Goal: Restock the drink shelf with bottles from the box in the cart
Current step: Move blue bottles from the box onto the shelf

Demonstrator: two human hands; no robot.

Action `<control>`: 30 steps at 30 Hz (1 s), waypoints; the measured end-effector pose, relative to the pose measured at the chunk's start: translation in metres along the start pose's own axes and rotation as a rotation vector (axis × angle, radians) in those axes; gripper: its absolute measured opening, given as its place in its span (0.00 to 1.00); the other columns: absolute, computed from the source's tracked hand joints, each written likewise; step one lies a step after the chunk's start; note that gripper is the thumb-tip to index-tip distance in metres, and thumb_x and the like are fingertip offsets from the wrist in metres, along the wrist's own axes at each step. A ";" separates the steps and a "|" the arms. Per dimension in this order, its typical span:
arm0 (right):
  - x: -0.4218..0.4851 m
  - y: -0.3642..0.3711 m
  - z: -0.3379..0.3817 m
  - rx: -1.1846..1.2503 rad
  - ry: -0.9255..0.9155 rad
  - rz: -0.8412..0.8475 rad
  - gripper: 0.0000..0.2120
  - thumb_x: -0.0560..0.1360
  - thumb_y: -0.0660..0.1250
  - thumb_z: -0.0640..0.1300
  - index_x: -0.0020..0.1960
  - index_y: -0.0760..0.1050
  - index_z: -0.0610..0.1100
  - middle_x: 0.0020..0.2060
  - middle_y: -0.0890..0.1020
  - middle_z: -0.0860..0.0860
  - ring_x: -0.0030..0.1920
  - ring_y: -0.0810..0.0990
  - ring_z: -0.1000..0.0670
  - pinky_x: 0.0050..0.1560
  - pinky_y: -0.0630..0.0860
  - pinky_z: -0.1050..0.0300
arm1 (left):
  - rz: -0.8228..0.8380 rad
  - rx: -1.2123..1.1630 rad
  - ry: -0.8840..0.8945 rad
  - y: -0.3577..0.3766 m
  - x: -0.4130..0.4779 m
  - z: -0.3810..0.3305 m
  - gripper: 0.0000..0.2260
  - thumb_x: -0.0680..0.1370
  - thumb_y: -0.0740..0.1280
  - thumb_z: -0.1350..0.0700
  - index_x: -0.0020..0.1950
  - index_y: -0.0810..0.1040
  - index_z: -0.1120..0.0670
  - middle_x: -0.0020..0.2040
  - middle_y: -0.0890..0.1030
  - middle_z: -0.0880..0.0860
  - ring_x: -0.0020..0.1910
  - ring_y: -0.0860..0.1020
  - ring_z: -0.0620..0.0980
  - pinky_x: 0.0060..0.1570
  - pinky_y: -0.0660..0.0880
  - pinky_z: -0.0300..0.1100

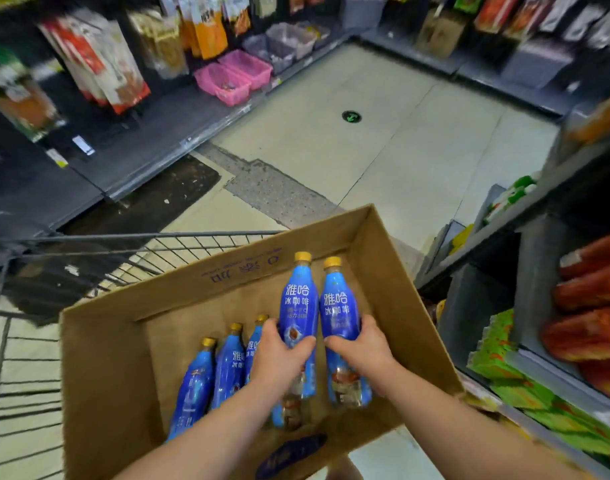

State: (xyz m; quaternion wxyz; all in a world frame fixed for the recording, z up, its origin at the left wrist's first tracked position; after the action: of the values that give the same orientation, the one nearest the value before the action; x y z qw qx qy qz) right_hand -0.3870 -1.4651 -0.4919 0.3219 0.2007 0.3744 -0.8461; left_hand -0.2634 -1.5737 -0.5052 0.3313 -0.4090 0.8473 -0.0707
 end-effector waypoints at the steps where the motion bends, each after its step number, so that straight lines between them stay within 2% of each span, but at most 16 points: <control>1: -0.007 -0.004 0.004 0.029 -0.003 -0.026 0.23 0.64 0.75 0.48 0.52 0.66 0.48 0.43 0.75 0.54 0.43 0.76 0.53 0.44 0.73 0.58 | 0.012 0.005 0.033 -0.002 -0.003 -0.006 0.17 0.69 0.74 0.52 0.48 0.66 0.48 0.40 0.75 0.43 0.37 0.74 0.39 0.37 0.70 0.40; 4: -0.025 -0.020 0.009 0.131 -0.022 -0.116 0.23 0.64 0.75 0.47 0.52 0.66 0.49 0.44 0.76 0.55 0.42 0.76 0.55 0.40 0.72 0.61 | 0.050 0.036 0.124 -0.002 -0.011 -0.022 0.17 0.69 0.74 0.51 0.49 0.68 0.48 0.42 0.77 0.46 0.42 0.77 0.50 0.42 0.72 0.44; 7: -0.044 -0.040 0.004 0.204 -0.024 -0.202 0.22 0.65 0.75 0.47 0.51 0.64 0.51 0.40 0.73 0.60 0.39 0.73 0.61 0.35 0.69 0.65 | 0.075 0.047 0.208 0.007 -0.023 -0.035 0.18 0.68 0.75 0.52 0.49 0.67 0.48 0.40 0.74 0.42 0.42 0.75 0.50 0.41 0.68 0.42; 12: -0.083 -0.074 -0.023 0.359 0.006 -0.324 0.24 0.64 0.75 0.45 0.54 0.66 0.50 0.46 0.77 0.55 0.46 0.78 0.56 0.46 0.76 0.60 | 0.186 0.031 0.308 0.038 -0.058 -0.055 0.18 0.68 0.75 0.54 0.50 0.68 0.50 0.42 0.78 0.47 0.43 0.77 0.52 0.45 0.73 0.46; 16: -0.120 -0.105 -0.053 0.431 0.005 -0.453 0.21 0.64 0.75 0.43 0.50 0.68 0.51 0.41 0.78 0.58 0.39 0.77 0.63 0.31 0.69 0.72 | 0.289 0.017 0.394 0.067 -0.095 -0.070 0.19 0.67 0.75 0.56 0.50 0.68 0.49 0.41 0.76 0.42 0.41 0.76 0.44 0.39 0.69 0.41; 19: -0.151 -0.130 -0.083 0.474 0.010 -0.538 0.21 0.64 0.76 0.43 0.49 0.67 0.51 0.41 0.77 0.59 0.38 0.76 0.63 0.28 0.69 0.74 | 0.362 0.030 0.453 0.093 -0.132 -0.078 0.19 0.67 0.75 0.57 0.50 0.69 0.50 0.42 0.75 0.41 0.41 0.76 0.45 0.41 0.67 0.40; 26: -0.266 -0.188 -0.187 0.583 0.049 -0.765 0.20 0.65 0.76 0.43 0.49 0.68 0.50 0.41 0.78 0.56 0.39 0.77 0.62 0.31 0.71 0.72 | 0.549 0.059 0.616 0.169 -0.262 -0.071 0.20 0.68 0.75 0.58 0.53 0.68 0.49 0.43 0.75 0.42 0.42 0.76 0.44 0.41 0.69 0.36; 28: -0.308 -0.202 -0.223 0.609 0.065 -0.818 0.20 0.65 0.76 0.44 0.50 0.69 0.49 0.43 0.79 0.55 0.40 0.78 0.61 0.33 0.72 0.70 | 0.592 0.090 0.640 0.189 -0.312 -0.062 0.20 0.67 0.76 0.56 0.52 0.68 0.48 0.42 0.74 0.40 0.42 0.76 0.46 0.41 0.68 0.39; 30: -0.351 -0.218 -0.256 0.612 0.070 -0.888 0.19 0.64 0.76 0.45 0.47 0.69 0.52 0.41 0.79 0.58 0.39 0.77 0.63 0.30 0.70 0.72 | 0.641 0.106 0.668 0.209 -0.361 -0.052 0.19 0.67 0.76 0.54 0.50 0.68 0.48 0.41 0.75 0.40 0.41 0.76 0.46 0.40 0.67 0.39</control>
State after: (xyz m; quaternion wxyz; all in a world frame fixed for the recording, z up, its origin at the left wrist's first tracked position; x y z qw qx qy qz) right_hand -0.2629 -1.0197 -0.3417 -0.1523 0.1358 0.1699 -0.9641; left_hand -0.2700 -1.1778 -0.3648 0.0660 -0.0641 0.9865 -0.1357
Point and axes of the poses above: each hand's wrist, its own x-axis towards the middle knuckle, its own y-axis out of the palm, z = x × y, the point moved 4 cm from there along x, towards the middle knuckle
